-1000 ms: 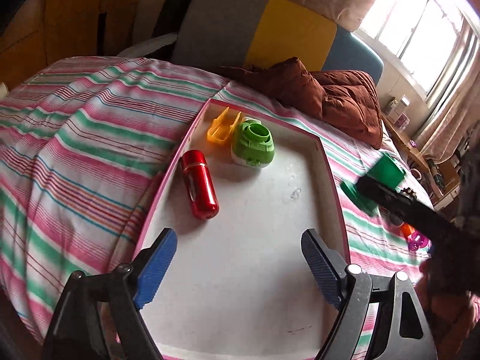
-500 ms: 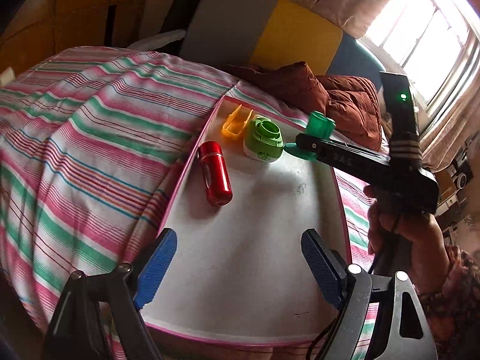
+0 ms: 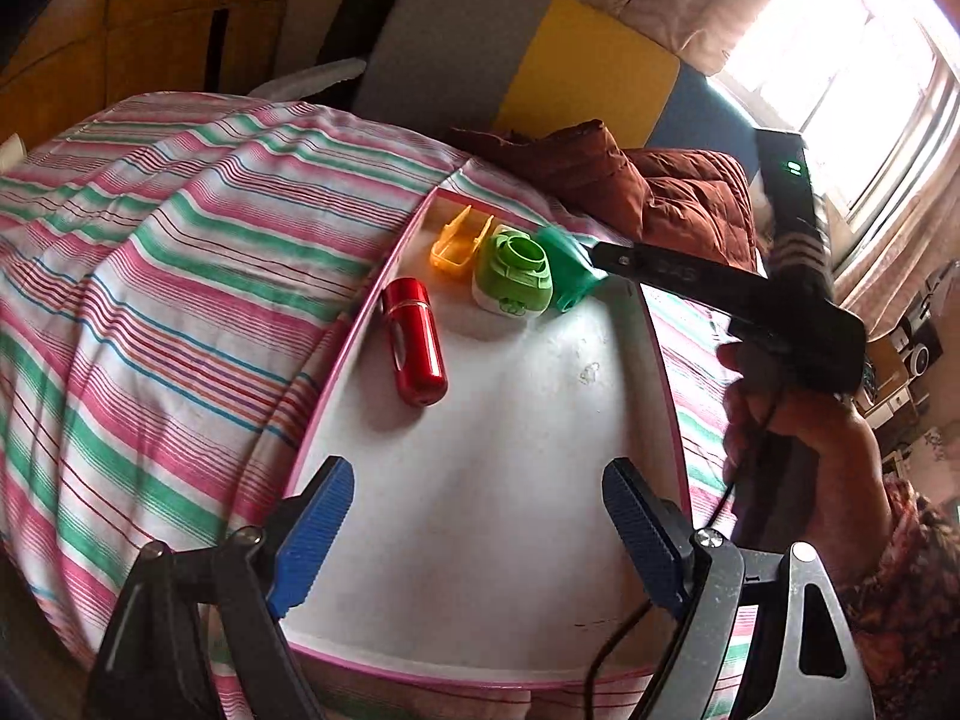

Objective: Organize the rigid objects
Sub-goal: 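Lower the teal cup into the tray and open the right tool, then move the right tool from the tray to the magenta suction-cup toy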

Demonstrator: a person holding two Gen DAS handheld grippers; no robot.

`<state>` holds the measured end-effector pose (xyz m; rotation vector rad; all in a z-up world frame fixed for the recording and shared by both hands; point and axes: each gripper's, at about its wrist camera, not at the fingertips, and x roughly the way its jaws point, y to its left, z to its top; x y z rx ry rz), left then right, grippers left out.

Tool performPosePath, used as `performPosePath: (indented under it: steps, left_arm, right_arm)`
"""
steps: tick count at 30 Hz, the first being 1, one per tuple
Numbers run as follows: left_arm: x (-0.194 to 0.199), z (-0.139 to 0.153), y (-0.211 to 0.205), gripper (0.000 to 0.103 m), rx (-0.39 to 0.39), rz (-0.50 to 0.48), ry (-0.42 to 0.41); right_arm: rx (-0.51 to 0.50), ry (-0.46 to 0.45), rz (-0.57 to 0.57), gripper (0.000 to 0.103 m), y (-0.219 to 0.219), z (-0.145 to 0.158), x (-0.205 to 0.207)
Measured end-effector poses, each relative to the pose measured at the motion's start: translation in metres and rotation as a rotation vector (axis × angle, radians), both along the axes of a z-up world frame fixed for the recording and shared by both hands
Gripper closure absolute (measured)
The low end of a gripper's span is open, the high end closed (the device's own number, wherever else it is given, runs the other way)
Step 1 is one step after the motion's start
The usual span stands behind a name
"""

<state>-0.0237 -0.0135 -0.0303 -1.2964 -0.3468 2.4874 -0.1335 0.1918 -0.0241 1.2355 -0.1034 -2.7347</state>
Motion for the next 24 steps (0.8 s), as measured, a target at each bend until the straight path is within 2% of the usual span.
performPosePath:
  steps: [8,15,24]
  left_arm:
    - [0.004,0.004,0.004,0.017,0.007,0.002,0.011]
    - [0.007,0.005,0.009,0.017,0.01,-0.002,0.013]
    - [0.016,0.008,0.024,0.015,0.008,-0.039,0.021]
  right_arm:
    - [-0.014,-0.005,-0.013,0.068,0.006,0.0,0.02]
    - [-0.153,-0.03,-0.084,0.068,0.025,-0.001,0.047]
    - [-0.187,-0.042,-0.14,0.068,0.046,-0.002,0.086]
